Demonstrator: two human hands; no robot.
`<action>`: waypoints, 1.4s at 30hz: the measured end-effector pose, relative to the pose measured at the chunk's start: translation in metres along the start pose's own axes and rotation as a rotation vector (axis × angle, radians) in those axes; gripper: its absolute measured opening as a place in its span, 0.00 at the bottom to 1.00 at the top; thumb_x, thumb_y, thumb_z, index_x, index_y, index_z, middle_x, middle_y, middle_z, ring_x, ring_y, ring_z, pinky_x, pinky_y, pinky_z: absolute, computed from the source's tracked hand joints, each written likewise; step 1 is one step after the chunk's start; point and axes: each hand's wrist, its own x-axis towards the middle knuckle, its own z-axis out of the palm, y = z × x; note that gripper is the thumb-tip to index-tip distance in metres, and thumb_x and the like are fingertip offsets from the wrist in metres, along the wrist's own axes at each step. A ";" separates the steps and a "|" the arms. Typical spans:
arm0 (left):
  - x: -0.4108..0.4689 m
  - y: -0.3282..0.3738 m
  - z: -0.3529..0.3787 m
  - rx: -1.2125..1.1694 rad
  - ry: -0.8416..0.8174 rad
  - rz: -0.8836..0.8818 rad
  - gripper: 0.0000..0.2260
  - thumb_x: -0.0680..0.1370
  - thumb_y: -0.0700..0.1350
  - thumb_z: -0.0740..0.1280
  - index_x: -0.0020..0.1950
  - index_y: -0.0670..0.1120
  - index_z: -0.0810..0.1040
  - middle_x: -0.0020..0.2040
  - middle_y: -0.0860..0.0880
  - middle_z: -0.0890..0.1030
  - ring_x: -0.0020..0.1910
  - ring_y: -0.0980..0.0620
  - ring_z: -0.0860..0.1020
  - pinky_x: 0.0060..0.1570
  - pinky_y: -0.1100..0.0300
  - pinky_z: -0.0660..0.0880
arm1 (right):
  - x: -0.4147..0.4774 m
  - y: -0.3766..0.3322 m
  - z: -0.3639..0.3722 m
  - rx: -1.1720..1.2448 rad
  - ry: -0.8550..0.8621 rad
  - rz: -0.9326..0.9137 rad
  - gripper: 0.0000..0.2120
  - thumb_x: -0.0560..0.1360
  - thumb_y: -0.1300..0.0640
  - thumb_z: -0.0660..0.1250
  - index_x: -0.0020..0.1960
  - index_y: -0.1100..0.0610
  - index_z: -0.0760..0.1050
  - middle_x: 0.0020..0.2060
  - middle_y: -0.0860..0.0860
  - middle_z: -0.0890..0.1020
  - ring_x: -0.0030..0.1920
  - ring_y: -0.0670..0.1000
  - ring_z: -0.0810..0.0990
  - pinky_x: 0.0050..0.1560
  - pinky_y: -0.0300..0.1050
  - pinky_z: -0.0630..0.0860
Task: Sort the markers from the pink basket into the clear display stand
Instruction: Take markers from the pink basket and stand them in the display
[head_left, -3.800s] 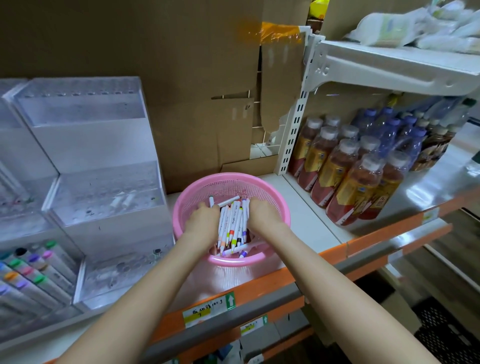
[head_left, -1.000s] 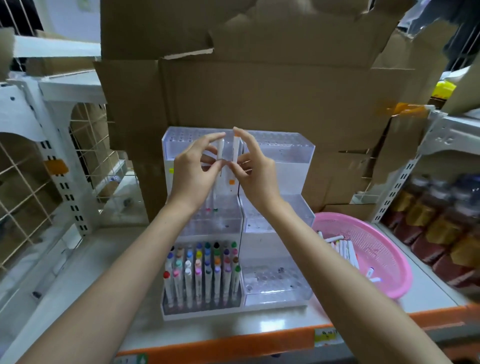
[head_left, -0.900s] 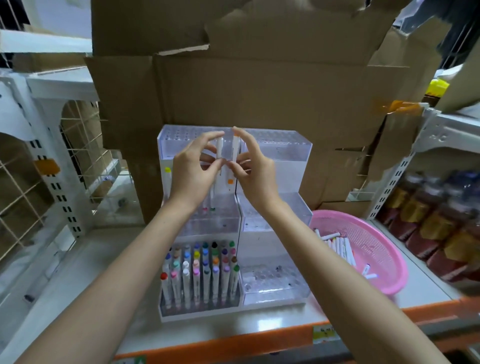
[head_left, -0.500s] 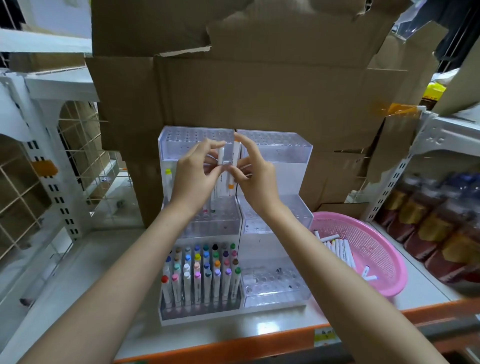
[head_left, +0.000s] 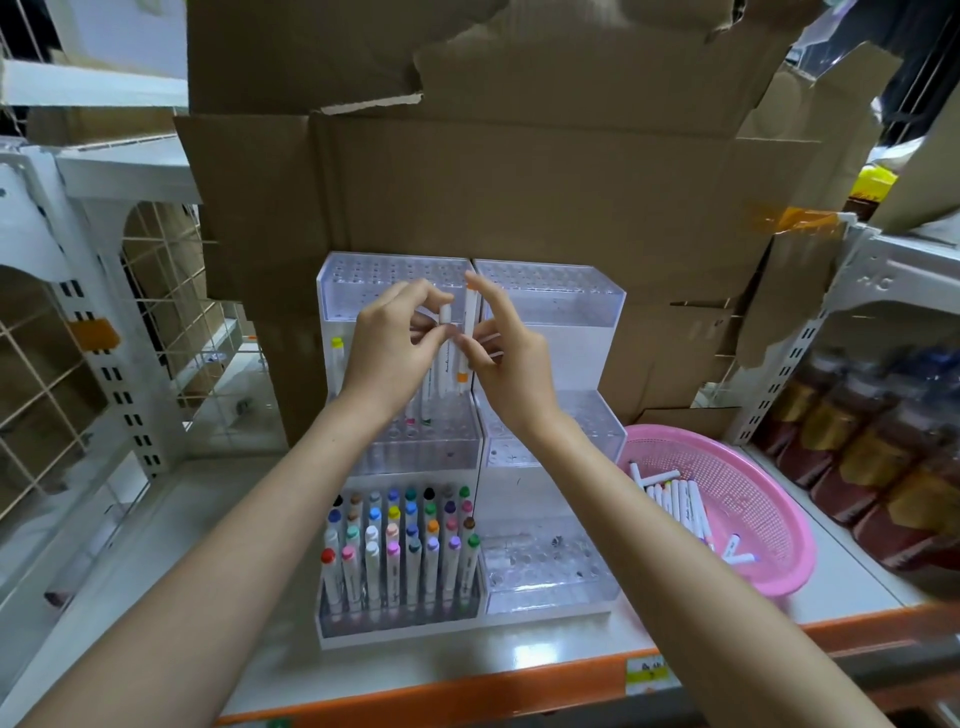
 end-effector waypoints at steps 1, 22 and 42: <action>0.000 -0.001 0.000 0.005 -0.003 -0.002 0.09 0.73 0.37 0.72 0.51 0.44 0.78 0.48 0.49 0.79 0.44 0.54 0.81 0.46 0.61 0.80 | 0.000 0.000 0.000 -0.004 -0.006 -0.001 0.27 0.76 0.63 0.68 0.73 0.53 0.65 0.31 0.51 0.78 0.31 0.50 0.78 0.37 0.51 0.78; -0.005 -0.004 0.008 0.183 -0.033 0.032 0.04 0.75 0.37 0.69 0.49 0.42 0.81 0.44 0.46 0.80 0.42 0.53 0.77 0.42 0.60 0.76 | -0.004 -0.001 0.000 -0.052 -0.044 0.006 0.27 0.76 0.65 0.66 0.73 0.53 0.64 0.32 0.54 0.80 0.33 0.50 0.80 0.40 0.53 0.78; -0.023 -0.015 0.003 0.471 -0.057 0.277 0.09 0.71 0.36 0.72 0.50 0.39 0.81 0.46 0.42 0.79 0.47 0.43 0.76 0.44 0.52 0.75 | -0.010 0.001 0.005 -0.094 -0.080 -0.011 0.31 0.75 0.67 0.63 0.73 0.47 0.60 0.33 0.53 0.79 0.33 0.55 0.80 0.37 0.56 0.79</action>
